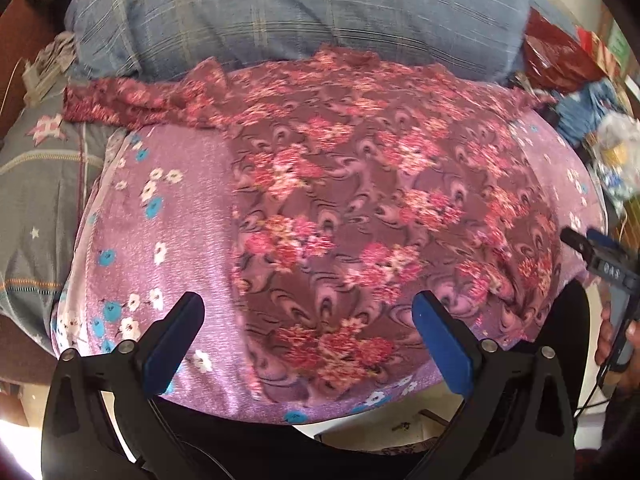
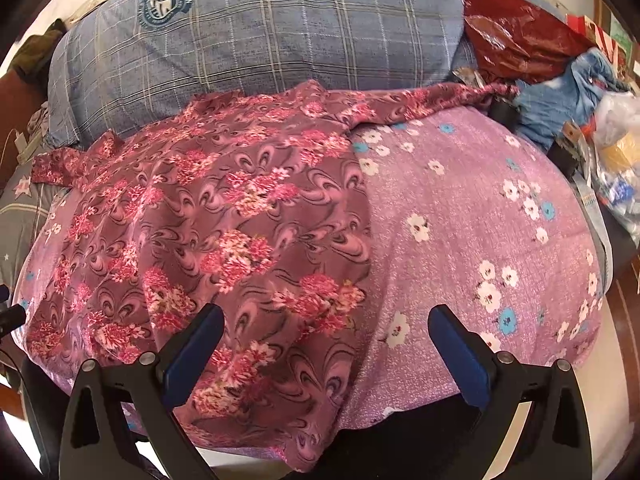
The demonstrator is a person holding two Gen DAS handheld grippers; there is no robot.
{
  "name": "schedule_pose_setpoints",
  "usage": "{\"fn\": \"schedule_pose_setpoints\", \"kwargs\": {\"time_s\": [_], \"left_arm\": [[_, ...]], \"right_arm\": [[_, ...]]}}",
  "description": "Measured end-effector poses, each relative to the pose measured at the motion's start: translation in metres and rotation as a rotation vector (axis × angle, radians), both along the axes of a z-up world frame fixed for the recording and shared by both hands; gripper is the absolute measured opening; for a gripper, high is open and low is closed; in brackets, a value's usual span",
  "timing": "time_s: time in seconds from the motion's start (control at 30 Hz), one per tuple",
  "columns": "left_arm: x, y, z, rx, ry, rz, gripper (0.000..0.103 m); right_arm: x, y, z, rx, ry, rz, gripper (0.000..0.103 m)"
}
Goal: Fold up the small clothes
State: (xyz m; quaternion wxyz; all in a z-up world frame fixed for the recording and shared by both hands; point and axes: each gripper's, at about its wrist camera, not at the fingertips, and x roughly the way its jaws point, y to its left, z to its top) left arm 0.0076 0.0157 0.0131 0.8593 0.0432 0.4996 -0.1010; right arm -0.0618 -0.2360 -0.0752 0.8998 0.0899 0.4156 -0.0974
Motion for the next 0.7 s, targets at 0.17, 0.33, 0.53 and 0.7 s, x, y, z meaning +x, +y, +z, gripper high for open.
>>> {"fn": "schedule_pose_setpoints", "kwargs": {"time_s": [0.17,0.33,0.53,0.7], "left_arm": [[0.012,0.043,0.002,-0.070,0.036,0.113,0.103],[0.016,0.074,-0.011,-0.155,0.115,0.170,0.103],[0.011,0.069,-0.030,-0.164,0.190,0.150,0.103],[0.004,0.050,-0.033,-0.132,0.188,0.090,0.103]], "right_arm": [[-0.005,-0.013,-0.006,0.043,0.011,-0.023,0.102],[-0.009,-0.022,-0.016,0.106,0.027,-0.023,0.102],[-0.009,-0.026,-0.026,0.153,0.050,-0.027,0.102],[-0.007,-0.024,-0.026,0.152,0.050,-0.021,0.102]]}}
